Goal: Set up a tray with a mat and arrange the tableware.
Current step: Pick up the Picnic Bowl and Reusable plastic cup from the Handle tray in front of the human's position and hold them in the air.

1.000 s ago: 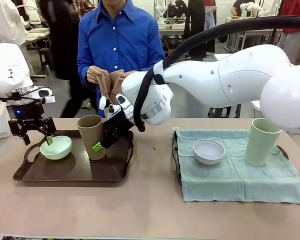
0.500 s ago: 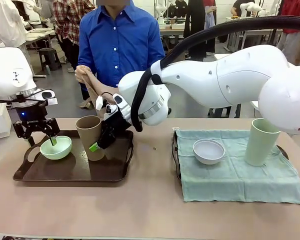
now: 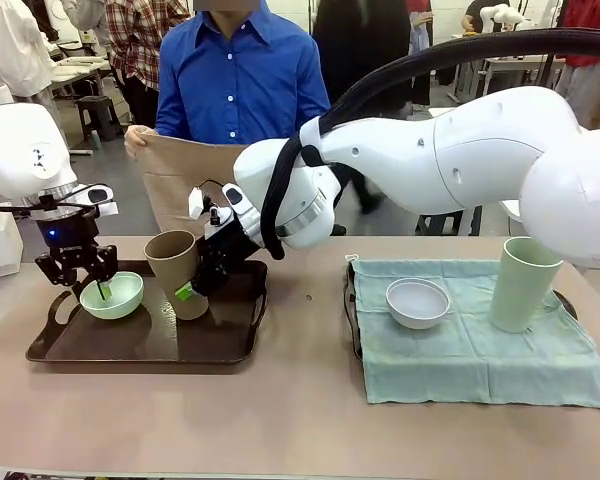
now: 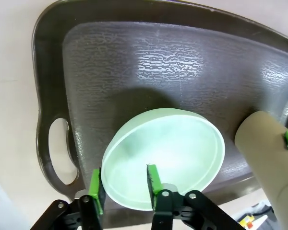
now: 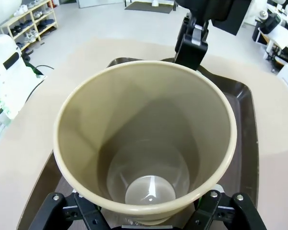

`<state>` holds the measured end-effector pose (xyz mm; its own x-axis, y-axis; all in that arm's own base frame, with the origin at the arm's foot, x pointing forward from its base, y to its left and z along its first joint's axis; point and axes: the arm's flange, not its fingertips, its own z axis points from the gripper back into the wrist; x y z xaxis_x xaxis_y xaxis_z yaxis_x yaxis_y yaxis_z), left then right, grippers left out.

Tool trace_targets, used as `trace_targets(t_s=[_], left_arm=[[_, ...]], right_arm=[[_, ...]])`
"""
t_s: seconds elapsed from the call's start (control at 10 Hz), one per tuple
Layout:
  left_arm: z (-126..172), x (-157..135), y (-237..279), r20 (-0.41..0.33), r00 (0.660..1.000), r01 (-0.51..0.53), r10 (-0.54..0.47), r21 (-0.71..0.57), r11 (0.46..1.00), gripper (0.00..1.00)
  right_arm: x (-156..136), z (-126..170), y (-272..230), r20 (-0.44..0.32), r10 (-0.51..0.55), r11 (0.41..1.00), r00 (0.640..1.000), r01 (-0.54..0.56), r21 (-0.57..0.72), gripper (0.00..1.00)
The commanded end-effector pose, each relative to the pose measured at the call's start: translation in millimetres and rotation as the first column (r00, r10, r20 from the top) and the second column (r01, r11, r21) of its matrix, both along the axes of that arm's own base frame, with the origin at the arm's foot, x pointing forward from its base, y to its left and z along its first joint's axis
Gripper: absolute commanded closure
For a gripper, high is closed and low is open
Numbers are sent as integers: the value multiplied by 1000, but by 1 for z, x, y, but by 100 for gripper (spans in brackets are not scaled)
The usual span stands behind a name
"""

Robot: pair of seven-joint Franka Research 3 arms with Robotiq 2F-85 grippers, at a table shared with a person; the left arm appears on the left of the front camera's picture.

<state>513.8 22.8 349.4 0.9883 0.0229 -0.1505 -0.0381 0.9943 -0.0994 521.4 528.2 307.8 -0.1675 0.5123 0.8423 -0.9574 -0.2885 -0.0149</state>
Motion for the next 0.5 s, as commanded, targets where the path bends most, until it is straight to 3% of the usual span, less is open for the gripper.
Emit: trace_targets(t_s=[0.0,0.1,0.2,0.3,0.4], left_arm=[[-1,4,4,6,1000,3,-3,11,1000,100],[0,4,5,8,1000,7,-7,19,1000,93],[4,1,5,24,1000,7,-7,25,1000,100],[11,-4,3,40,999,4,-6,40,999,100],[28,-13,1,64,998,-11,8,52,999,100]], right_arm=[[-11,5,-8,40,7,1000,999,-8,15,100],[-12,6,-8,44,10,1000,999,-11,15,74],[-13,8,-9,45,12,1000,999,-13,15,74],[-16,15,-10,36,8,1000,999,-9,24,100],[-21,29,-11,12,-14,1000,1000,14,9,75]])
